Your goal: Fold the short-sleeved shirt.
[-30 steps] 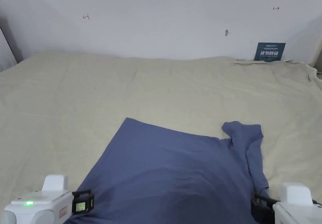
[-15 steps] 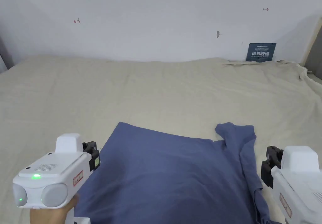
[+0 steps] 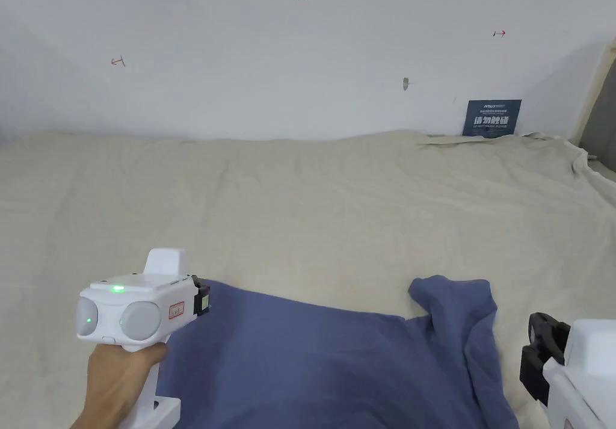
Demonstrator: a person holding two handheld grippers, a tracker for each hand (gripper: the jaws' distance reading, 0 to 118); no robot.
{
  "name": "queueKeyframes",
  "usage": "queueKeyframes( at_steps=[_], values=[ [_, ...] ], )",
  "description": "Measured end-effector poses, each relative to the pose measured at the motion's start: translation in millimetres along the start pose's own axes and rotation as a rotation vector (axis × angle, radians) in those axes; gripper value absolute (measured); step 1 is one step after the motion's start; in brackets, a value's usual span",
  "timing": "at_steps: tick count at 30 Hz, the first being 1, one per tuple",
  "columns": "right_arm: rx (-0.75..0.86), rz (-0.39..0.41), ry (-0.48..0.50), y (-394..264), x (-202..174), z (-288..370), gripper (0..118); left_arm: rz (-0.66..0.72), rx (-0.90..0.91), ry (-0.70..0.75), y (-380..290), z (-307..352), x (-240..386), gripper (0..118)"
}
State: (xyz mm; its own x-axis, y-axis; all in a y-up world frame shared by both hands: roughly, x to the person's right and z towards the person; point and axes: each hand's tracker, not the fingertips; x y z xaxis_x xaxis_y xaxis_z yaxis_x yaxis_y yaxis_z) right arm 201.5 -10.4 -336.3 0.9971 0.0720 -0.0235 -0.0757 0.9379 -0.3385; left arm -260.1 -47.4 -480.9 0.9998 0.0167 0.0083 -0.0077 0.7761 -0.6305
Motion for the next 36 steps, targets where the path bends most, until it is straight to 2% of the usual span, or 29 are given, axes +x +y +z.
queueKeyframes(
  at_steps=[3, 5, 6, 8, 9, 10, 11, 18, 19, 21, 24, 25, 26, 31, 32, 33, 34, 35, 36],
  values=[
    [-0.021, 0.008, -0.008, -0.6, -0.4, -19.7, 0, -0.015, -0.089, 0.006, 17.4, -49.1, -8.6, 0],
    [-0.033, 0.010, -0.009, -2.6, 0.9, -32.8, 0, -0.016, -0.155, -0.013, 27.0, -81.0, -14.9, 12],
    [-0.041, 0.011, -0.010, -2.9, -0.5, -37.4, 0, -0.015, -0.185, -0.010, 29.7, -96.1, -18.6, 23],
    [-0.055, 0.016, -0.013, -5.2, -0.7, -48.1, 0, -0.014, -0.230, 0.008, 32.9, -122.4, -24.0, 68],
    [-0.063, 0.021, -0.015, -6.8, -0.6, -53.9, 0, -0.010, -0.249, 0.021, 33.6, -135.3, -26.7, 83],
    [-0.071, 0.026, -0.017, -7.1, -2.0, -56.2, 0, -0.004, -0.265, 0.028, 34.0, -145.6, -28.8, 97],
    [-0.078, 0.032, -0.018, -8.7, -2.3, -60.7, 0, 0.007, -0.292, 0.038, 34.1, -156.6, -30.6, 98],
    [-0.115, 0.046, -0.030, -18.5, 1.0, -74.2, 0, -0.066, -0.390, 0.073, 23.1, -194.8, -27.5, 93],
    [-0.118, 0.043, -0.030, -19.1, 1.8, -74.5, 0, -0.071, -0.401, 0.077, 20.9, -197.5, -27.0, 79],
    [-0.125, 0.040, -0.031, -19.9, 2.7, -76.0, 0, -0.028, -0.397, 0.032, 19.3, -195.8, -25.2, 67],
    [-0.142, 0.032, -0.029, -19.5, 6.5, -78.3, 0, -0.021, -0.387, 0.034, 20.7, -190.2, -22.8, 33],
    [-0.151, 0.024, -0.023, -18.6, 7.8, -81.2, 0, -0.039, -0.379, 0.044, 21.0, -188.6, -21.0, 6],
    [-0.159, 0.011, -0.021, -17.7, 10.4, -83.7, 0, -0.038, -0.379, 0.005, 21.3, -186.8, -20.4, 1],
    [-0.227, -0.057, 0.018, -7.3, 16.9, -119.5, 1, -0.011, -0.303, -0.014, 26.0, -155.8, -14.2, 0],
    [-0.276, -0.058, 0.017, -6.0, 17.0, -131.0, 9, -0.012, -0.279, -0.029, 28.0, -144.3, -11.7, 0],
    [-0.315, -0.075, 0.020, -5.2, 17.4, -144.7, 25, -0.007, -0.266, -0.036, 29.3, -135.3, -11.6, 0],
    [-0.339, -0.085, 0.015, -5.5, 17.8, -155.6, 51, -0.006, -0.258, -0.043, 29.9, -127.9, -11.7, 0],
    [-0.365, -0.113, 0.025, -6.5, 19.0, -167.9, 68, -0.004, -0.244, -0.052, 30.3, -119.8, -12.0, 0],
    [-0.403, -0.135, 0.021, -8.1, 20.0, -181.5, 80, -0.007, -0.231, -0.062, 30.5, -107.6, -8.1, 0]
  ],
)
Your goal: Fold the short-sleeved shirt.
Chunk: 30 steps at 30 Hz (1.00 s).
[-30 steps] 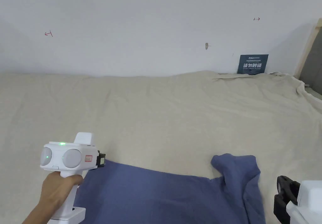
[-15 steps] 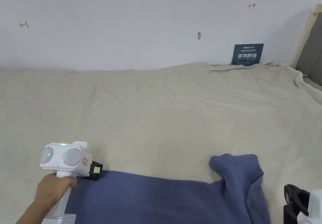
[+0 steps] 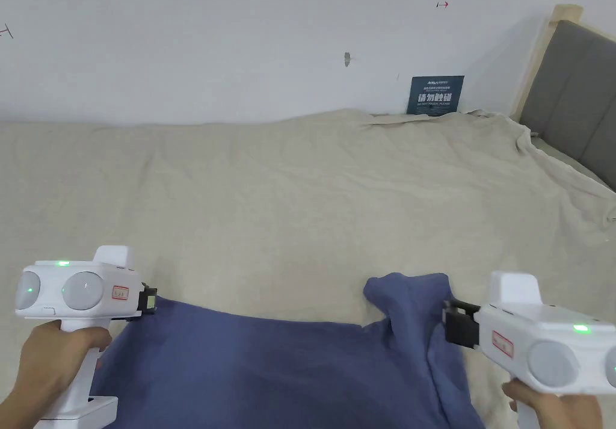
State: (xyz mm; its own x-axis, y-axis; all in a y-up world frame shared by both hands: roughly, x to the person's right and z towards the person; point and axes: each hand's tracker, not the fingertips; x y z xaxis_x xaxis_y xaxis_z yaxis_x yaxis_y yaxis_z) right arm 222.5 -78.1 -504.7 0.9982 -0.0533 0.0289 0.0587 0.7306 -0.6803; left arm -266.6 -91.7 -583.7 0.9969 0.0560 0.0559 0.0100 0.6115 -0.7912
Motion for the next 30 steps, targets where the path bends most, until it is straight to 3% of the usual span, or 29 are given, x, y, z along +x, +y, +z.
queueKeyframes(
  at_steps=[1, 5, 12, 14, 18, 22, 30],
  values=[
    [-0.022, -0.013, -0.005, 2.7, -0.7, -10.3, 85, -0.006, 0.007, -0.001, -1.7, 6.6, 2.0, 0],
    [-0.135, -0.040, -0.049, 10.1, -4.9, -52.9, 85, -0.027, 0.026, -0.009, -5.9, 24.8, 5.7, 0],
    [-0.223, -0.042, -0.132, -0.6, -19.0, -87.6, 79, -0.037, 0.036, -0.011, -9.8, 31.9, -0.2, 0],
    [-0.256, -0.006, -0.139, -4.2, -22.1, -94.0, 62, -0.038, 0.037, -0.010, -10.9, 33.5, -1.3, 0],
    [-0.257, -0.034, -0.107, -11.8, -20.7, -91.9, 5, -0.028, 0.041, -0.014, -14.1, 36.8, -1.6, 0],
    [-0.209, 0.030, -0.105, -9.0, -24.5, -66.0, 2, -0.022, 0.046, -0.002, -16.6, 36.8, -9.1, 0],
    [0.034, 0.001, 0.060, 16.1, -2.8, 35.1, 2, 0.059, 0.109, 0.026, -28.7, 76.6, -25.3, 0]
  ],
)
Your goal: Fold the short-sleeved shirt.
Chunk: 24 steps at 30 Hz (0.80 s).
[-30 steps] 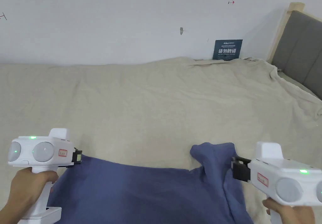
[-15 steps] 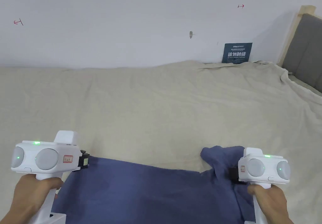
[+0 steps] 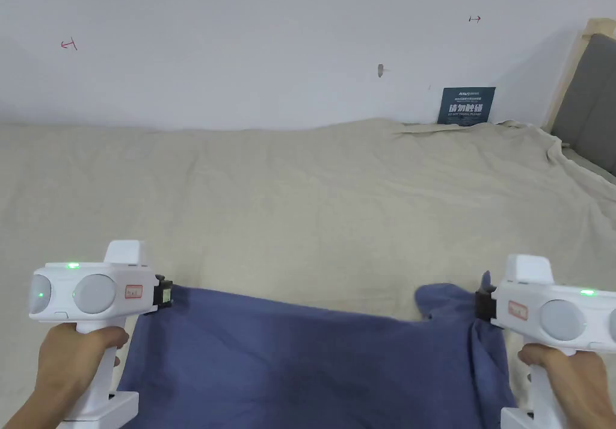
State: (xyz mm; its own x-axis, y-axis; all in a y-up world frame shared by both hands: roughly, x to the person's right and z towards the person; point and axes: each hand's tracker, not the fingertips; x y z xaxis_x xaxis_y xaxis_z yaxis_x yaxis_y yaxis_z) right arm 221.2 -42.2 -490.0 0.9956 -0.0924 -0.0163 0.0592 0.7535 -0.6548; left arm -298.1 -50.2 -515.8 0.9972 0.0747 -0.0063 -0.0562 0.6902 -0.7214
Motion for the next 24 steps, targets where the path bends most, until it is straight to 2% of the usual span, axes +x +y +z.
queueKeyframes(
  at_steps=[9, 16, 24],
  values=[
    [0.248, 0.063, 0.103, 55.9, -3.1, 108.4, 2, 0.033, 0.208, 0.022, 30.7, 102.4, -3.2, 0],
    [0.387, 0.089, 0.142, 116.5, -22.1, 146.2, 2, 0.036, 0.329, 0.075, 82.7, 164.1, -11.8, 0],
    [0.582, 0.134, 0.165, 210.0, -49.8, 186.3, 2, 0.002, 0.517, 0.143, 173.6, 239.0, -17.6, 0]
  ],
)
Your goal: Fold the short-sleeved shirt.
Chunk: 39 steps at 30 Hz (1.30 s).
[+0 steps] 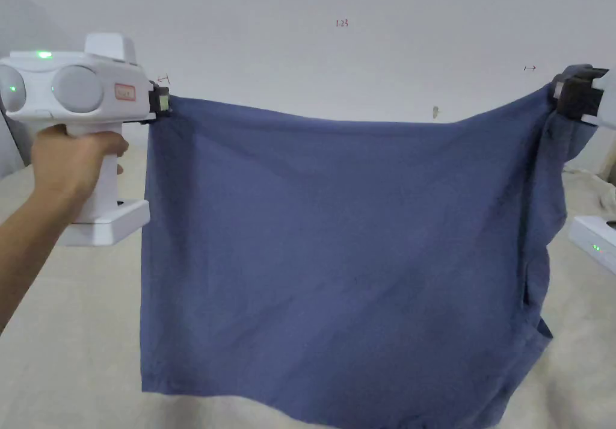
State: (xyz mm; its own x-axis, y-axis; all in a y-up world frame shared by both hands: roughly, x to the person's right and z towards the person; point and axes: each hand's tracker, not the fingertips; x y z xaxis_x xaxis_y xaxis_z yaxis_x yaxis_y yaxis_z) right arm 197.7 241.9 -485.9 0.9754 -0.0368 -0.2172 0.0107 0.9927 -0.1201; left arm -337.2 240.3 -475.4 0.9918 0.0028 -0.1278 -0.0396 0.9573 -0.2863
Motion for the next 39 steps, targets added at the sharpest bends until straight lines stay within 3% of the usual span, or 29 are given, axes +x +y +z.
queueKeyframes(
  at_steps=[7, 13, 27, 39],
  values=[
    [0.107, 0.030, -0.014, 74.6, -1.5, -20.4, 2, -0.022, 0.090, 0.027, 69.3, 4.1, -1.2, 0],
    [0.130, 0.072, -0.016, 82.3, 0.4, -39.5, 2, -0.028, 0.097, 0.030, 74.8, -18.2, 1.9, 0],
    [-0.155, -0.021, -0.040, -101.2, 32.2, -87.9, 2, -0.069, -0.198, -0.001, -98.2, -103.6, 21.6, 0],
    [-0.347, -0.119, -0.022, -246.9, 28.8, 11.0, 2, -0.023, -0.392, -0.050, -270.9, -51.8, 14.4, 0]
  ],
)
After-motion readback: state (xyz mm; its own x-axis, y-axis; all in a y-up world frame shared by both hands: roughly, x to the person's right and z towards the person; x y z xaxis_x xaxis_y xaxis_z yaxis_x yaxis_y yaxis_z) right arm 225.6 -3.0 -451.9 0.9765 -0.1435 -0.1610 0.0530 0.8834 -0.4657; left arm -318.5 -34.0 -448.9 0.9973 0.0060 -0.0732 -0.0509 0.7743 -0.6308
